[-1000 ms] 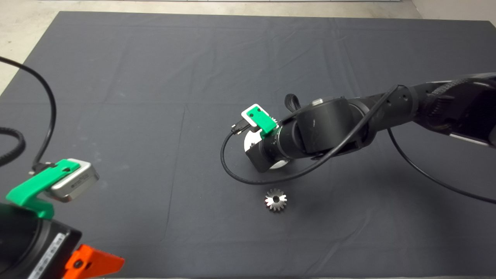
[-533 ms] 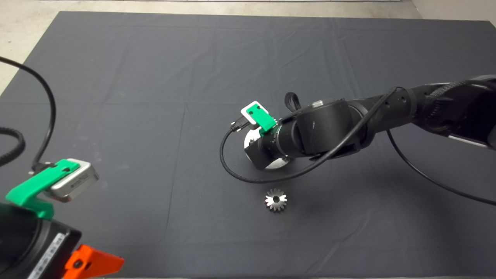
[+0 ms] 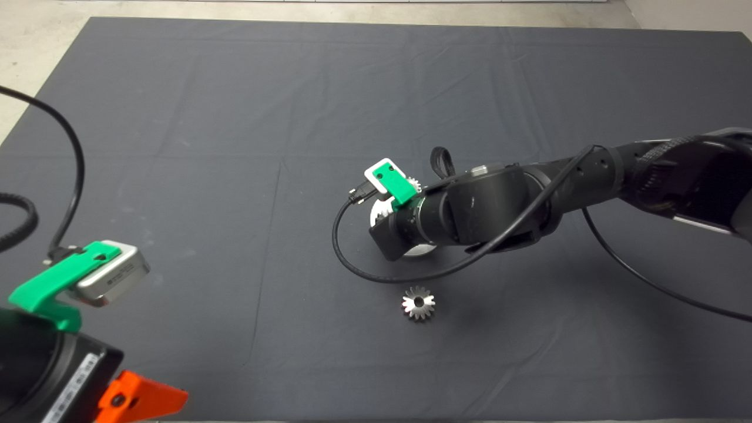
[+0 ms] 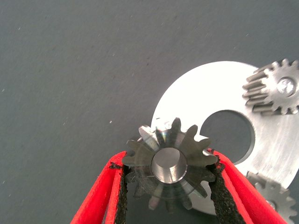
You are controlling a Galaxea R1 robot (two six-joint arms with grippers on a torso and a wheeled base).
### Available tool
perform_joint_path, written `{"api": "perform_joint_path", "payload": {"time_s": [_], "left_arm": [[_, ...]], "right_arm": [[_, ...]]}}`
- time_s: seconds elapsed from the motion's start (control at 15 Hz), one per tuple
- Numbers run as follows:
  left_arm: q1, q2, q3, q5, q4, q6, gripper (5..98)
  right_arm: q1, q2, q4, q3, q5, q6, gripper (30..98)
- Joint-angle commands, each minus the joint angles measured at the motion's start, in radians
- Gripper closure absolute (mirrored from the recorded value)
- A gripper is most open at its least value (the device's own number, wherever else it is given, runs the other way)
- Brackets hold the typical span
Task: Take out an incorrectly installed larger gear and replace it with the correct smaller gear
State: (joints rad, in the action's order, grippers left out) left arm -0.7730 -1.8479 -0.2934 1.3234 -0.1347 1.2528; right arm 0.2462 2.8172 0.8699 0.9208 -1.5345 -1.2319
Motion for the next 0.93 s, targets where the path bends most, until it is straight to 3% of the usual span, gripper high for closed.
{"api": "perform_joint_path", "payload": {"time_s": [0.0, 0.87], "left_arm": [[-0.005, 0.002, 0.011, 0.002, -0.016, 0.002, 6.0], [-0.005, 0.002, 0.011, 0.002, -0.016, 0.004, 6.0]], "right_arm": [[0.010, 0.000, 0.057, 0.013, -0.026, 0.002, 88.8], [-0.032, -0.014, 0.072, 0.032, -0.030, 0.006, 88.8]]}}
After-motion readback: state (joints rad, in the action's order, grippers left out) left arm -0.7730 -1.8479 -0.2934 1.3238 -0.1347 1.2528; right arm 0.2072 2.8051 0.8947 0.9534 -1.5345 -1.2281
